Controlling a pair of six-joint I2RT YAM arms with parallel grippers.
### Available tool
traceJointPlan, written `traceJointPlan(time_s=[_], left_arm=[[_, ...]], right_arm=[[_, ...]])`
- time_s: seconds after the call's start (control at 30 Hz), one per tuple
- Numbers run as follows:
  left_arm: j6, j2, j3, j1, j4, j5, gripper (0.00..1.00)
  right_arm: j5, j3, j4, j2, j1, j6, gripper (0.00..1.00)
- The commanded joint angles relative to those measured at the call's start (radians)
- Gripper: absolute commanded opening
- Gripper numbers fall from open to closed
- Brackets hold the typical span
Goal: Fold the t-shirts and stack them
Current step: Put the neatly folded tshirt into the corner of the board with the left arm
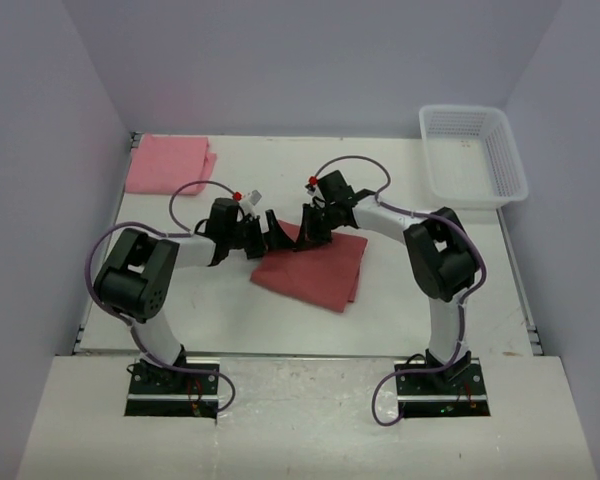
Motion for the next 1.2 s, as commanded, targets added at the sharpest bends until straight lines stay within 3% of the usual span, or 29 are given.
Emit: traceJointPlan(time_s=[0.0,0.23,0.33,0.5,0.6,0.63,0.7,0.8,0.83,0.87,0.93,1.17], left_arm=[[-0.050,0.108,-0.099,-0.021,-0.002,-0.015,0.96],[-0.066,0.218,-0.109,-0.046,0.088,0.015,0.86],[-0.059,0.228,-0.098,-0.048,0.084,0.015,0.85],[-0.027,0.225,-0.082,-0.049,0.045,0.005,0.81],[-0.007,0.228,-0.075,-0.049,0.012,-0.014,0.68],[0.000,0.228,-0.075,-0.049,0.001,-0.020,0.59],[0.002,0.223,-0.082,-0.049,0.004,-0.023,0.54],[0.008,0.225,-0.081,-0.049,-0.001,-0.026,0.25],[0.011,0.226,-0.078,-0.049,-0.004,-0.029,0.11],[0.016,0.226,-0.066,-0.049,-0.013,-0.032,0.06],[0.028,0.222,-0.055,-0.049,-0.037,-0.055,0.00],[0.102,0.110,0.048,-0.051,-0.177,-0.185,0.00]], right_arm=[[0.086,-0.015,0.027,-0.139,-0.003,0.044,0.00],[0.141,-0.018,-0.017,-0.271,-0.038,0.056,0.00],[0.137,0.039,-0.139,-0.234,-0.037,0.018,0.00],[0.200,-0.079,-0.101,-0.274,-0.035,0.028,0.00],[0.215,-0.087,-0.112,-0.254,-0.035,0.028,0.00],[0.219,-0.092,-0.112,-0.251,-0.037,0.028,0.00],[0.212,-0.092,-0.109,-0.256,-0.041,0.028,0.00],[0.249,-0.092,-0.109,-0.289,-0.043,0.035,0.00],[0.261,-0.093,-0.109,-0.305,-0.044,0.035,0.00],[0.275,-0.096,-0.105,-0.332,-0.046,0.028,0.00],[0.279,-0.090,-0.111,-0.348,-0.046,0.018,0.00],[0.336,-0.131,-0.151,-0.415,-0.055,-0.016,0.00]])
